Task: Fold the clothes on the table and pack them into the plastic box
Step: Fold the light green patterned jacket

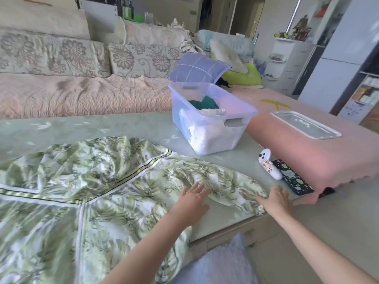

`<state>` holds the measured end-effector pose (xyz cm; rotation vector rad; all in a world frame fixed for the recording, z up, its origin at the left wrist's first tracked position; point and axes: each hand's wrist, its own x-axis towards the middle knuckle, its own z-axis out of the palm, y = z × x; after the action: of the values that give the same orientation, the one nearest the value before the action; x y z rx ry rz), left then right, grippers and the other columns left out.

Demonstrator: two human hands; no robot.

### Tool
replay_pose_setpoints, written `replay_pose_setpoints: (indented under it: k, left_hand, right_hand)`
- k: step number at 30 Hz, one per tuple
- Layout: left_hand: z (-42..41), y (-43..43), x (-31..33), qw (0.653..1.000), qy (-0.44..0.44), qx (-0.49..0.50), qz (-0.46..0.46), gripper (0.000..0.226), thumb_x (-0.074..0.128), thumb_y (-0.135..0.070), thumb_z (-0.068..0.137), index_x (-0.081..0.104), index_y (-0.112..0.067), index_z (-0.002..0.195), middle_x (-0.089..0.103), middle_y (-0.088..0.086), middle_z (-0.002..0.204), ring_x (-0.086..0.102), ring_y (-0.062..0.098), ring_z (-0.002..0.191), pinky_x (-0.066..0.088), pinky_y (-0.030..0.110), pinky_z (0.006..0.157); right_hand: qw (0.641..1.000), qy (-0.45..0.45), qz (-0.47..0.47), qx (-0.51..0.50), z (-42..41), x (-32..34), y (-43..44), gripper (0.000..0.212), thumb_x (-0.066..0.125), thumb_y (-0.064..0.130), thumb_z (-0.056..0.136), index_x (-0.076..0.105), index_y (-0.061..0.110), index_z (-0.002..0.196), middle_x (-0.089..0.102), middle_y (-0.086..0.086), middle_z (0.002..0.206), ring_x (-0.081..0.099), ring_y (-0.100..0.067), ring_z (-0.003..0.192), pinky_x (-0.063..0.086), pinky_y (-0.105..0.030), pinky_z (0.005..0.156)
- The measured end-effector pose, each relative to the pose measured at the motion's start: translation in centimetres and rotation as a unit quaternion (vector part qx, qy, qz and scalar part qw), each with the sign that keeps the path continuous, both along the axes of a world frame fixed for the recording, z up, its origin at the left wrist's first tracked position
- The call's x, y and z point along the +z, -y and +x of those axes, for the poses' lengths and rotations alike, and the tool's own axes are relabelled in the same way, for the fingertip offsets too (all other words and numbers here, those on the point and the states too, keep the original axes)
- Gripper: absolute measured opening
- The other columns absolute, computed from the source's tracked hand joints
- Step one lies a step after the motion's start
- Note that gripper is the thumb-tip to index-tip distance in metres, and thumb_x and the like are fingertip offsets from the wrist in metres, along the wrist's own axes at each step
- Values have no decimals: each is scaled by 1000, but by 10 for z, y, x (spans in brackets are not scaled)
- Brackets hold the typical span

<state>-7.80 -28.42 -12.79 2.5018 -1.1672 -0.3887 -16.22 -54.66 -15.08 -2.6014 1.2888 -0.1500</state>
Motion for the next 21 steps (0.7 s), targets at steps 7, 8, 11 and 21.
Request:
replay_pose_setpoints:
  k: [7, 8, 11, 21]
  left_hand:
    - [-10, 19, -10, 999, 19, -38, 17, 60, 42, -23, 100, 13, -27, 152, 1, -2, 160, -7, 15, 146, -8, 40, 116]
    - [-10, 23, -10, 998, 28, -43, 24, 60, 42, -23, 100, 12, -26, 152, 1, -1, 160, -7, 15, 146, -10, 40, 116]
    - [-11, 31, -13, 998, 12, -45, 37, 57, 41, -25, 100, 16, -24, 152, 6, 1, 160, -3, 14, 147, -9, 40, 116]
    - [17, 7, 46, 758, -440, 230, -423, 44, 39, -48, 97, 54, -16, 122, 63, 0, 113, 64, 17, 97, 52, 34, 84]
  right_hand:
    - [999, 33, 32, -13, 1, -11, 0, 31, 71, 44, 73, 55, 18, 70, 64, -11, 86, 60, -29, 88, 40, -31, 72]
    - [997, 56, 41, -17, 0, -8, -4, 25, 72, 38, 73, 56, 18, 71, 62, -8, 83, 60, -29, 87, 38, -30, 72]
    - [975, 178, 131, -34, -3, 3, -16, 15, 67, 21, 82, 55, 12, 81, 58, -6, 80, 58, -28, 84, 37, -30, 65]
    - [861, 375, 309, 151, 69, 67, -133, 6, 64, 5, 81, 65, 11, 81, 67, -8, 75, 58, -16, 65, 44, -29, 61]
